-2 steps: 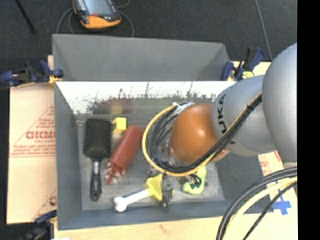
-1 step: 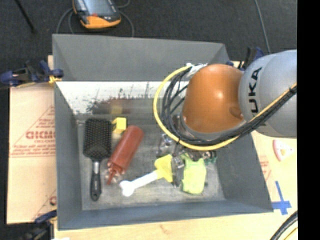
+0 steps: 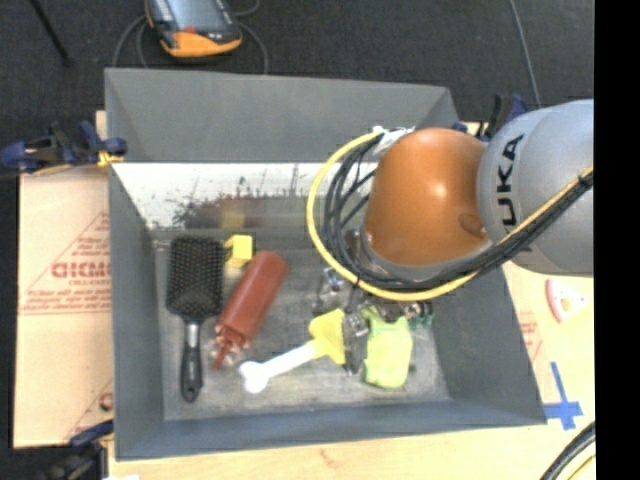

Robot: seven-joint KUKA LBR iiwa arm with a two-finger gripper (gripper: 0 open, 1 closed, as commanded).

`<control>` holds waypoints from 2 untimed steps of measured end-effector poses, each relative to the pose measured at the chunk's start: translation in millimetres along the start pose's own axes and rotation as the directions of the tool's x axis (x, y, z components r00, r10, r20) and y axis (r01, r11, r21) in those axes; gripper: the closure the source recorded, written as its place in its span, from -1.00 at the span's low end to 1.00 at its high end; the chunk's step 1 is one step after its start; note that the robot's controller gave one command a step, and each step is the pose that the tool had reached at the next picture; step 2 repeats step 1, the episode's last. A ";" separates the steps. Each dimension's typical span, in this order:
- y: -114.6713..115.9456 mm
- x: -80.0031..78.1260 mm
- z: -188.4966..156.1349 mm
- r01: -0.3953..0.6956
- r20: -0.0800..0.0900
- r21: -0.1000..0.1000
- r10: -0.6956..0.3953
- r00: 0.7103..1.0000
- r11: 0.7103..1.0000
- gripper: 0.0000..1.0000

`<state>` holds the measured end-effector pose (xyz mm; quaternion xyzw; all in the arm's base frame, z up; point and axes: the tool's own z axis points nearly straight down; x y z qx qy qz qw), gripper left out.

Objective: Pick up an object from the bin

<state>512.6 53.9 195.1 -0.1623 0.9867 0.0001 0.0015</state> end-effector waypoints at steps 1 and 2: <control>2.0 -11.9 -30.2 0.078 -0.005 -0.001 -0.078 0.997 0.997 1.00; 2.0 -11.9 -30.2 0.078 -0.005 -0.001 -0.078 0.997 0.997 1.00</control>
Offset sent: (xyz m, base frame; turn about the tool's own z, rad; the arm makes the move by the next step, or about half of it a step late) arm -0.0262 0.0367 0.1296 0.1848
